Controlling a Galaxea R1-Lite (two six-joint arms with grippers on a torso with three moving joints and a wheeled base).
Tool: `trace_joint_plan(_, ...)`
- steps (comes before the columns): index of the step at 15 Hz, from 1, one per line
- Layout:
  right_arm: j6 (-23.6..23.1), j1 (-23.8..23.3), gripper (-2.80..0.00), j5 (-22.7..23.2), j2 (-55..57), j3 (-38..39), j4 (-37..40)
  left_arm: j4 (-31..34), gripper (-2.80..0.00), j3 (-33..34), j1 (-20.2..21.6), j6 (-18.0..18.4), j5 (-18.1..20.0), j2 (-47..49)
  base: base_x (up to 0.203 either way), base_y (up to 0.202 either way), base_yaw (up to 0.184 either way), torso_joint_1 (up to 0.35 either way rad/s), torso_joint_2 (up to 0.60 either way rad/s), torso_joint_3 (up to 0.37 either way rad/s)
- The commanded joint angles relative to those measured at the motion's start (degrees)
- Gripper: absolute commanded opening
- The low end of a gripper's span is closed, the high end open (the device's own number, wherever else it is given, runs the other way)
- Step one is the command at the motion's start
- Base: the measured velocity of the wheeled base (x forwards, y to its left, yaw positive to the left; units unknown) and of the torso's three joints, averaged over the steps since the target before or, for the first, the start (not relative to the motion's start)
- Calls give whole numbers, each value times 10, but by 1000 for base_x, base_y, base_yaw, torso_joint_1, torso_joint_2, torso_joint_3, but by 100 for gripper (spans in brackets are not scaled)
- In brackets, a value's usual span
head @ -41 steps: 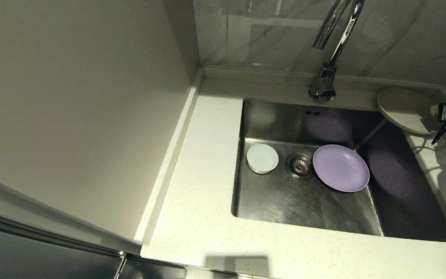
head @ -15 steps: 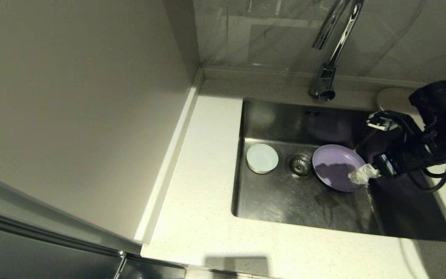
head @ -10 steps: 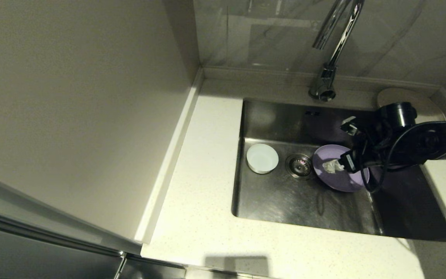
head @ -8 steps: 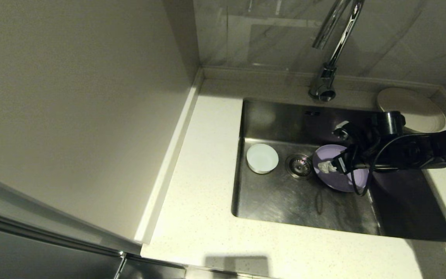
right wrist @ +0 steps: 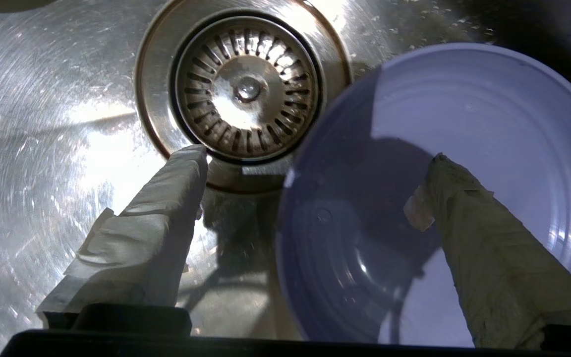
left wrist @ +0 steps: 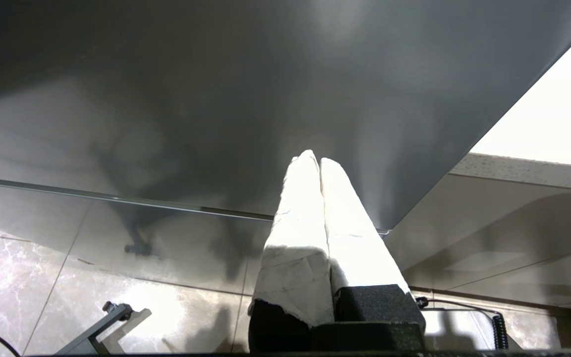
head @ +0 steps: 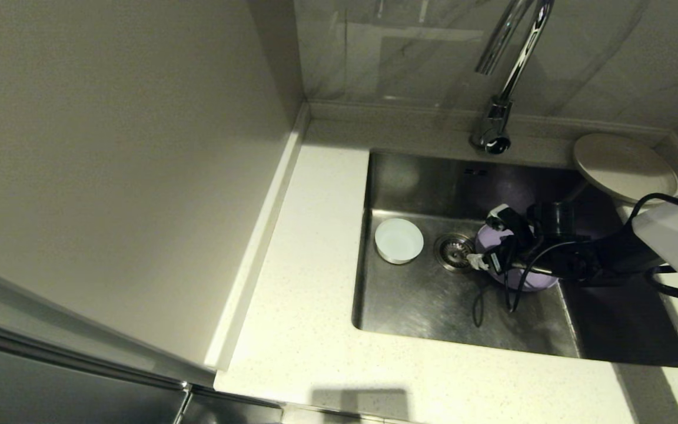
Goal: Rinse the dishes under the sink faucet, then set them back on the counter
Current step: Put a plate back to the table from the sink
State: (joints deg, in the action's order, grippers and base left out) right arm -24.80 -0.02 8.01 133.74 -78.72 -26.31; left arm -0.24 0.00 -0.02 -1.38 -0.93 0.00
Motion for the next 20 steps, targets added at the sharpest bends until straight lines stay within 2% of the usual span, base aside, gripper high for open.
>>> trace_joint_plan(1, -1, 2, 0, 0, 30, -17, -2, 0, -280, 0, 0, 0, 0, -1, 0, 0, 0, 0, 0, 0)
trace_joint_plan(5, -1, 2, 0, -2, 53, -56, -3, 0, -280, 0, 0, 0, 0, -1, 0, 0, 0, 0, 0, 0)
trace_joint_plan(9, 4, 1, 0, -32, 84, -114, -3, 0, -280, 0, 0, 0, 0, -1, 0, 0, 0, 0, 0, 0)
trace_joint_plan(15, 2, 1, 0, -34, 92, -121, -6, 0, -280, 0, 0, 0, 0, -1, 0, 0, 0, 0, 0, 0)
trace_joint_plan(16, 0, 1, -280, -34, 92, -118, -20, 0, -280, 0, 0, 0, 0, -1, 0, 0, 0, 0, 0, 0)
trace_joint_plan(20, -4, 1, -280, -34, 104, -113, -50, 0, -280, 0, 0, 0, 0, -1, 0, 0, 0, 0, 0, 0)
